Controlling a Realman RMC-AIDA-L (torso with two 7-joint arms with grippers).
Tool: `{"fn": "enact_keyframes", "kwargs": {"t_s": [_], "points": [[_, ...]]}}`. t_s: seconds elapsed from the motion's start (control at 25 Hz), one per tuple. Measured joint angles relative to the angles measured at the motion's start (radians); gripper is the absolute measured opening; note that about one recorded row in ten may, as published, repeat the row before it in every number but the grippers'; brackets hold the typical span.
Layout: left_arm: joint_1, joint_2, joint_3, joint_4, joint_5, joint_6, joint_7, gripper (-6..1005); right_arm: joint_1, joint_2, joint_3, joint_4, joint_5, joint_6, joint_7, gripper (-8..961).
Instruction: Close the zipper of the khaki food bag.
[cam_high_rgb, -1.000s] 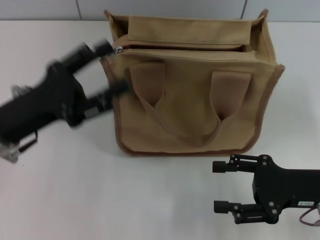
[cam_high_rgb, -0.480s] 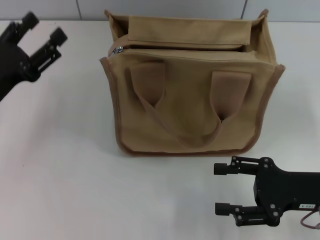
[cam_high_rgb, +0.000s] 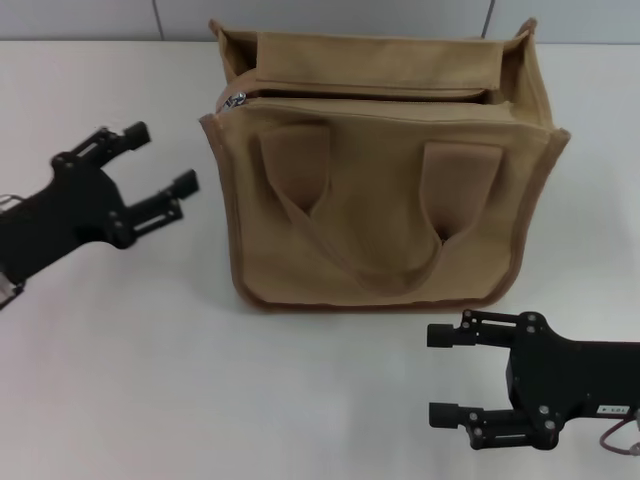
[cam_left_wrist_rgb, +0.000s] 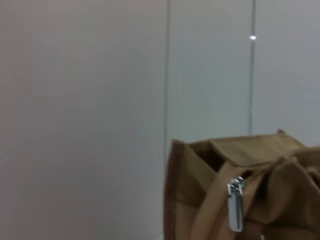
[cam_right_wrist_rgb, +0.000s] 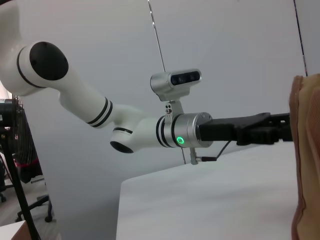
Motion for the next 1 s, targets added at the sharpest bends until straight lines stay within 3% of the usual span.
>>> {"fn": "enact_keyframes", "kwargs": {"t_s": [0.08, 0.2, 0.48, 1.0], "points": [[-0.017, -0.016, 0.021, 0.021, 0.011, -0.032, 0.007, 832, 0.002, 0.000, 0.000, 0.000, 0.000, 0.001, 0.003, 754], [-0.030, -0.022, 0.023, 0.022, 0.011, -0.056, 0.015, 832, 0.003, 0.000, 0.000, 0.000, 0.000, 0.001, 0.008, 754], [-0.073, -0.026, 0.002, 0.015, 0.001, -0.121, 0.067, 832, 0.002, 0.000, 0.000, 0.000, 0.000, -0.002, 0.010, 754], [-0.070, -0.028, -0.007, -0.025, -0.104, -0.121, 0.211, 831, -0.001, 0.000, 0.014, -0.001, 0.002, -0.004, 0.021, 754]]}}
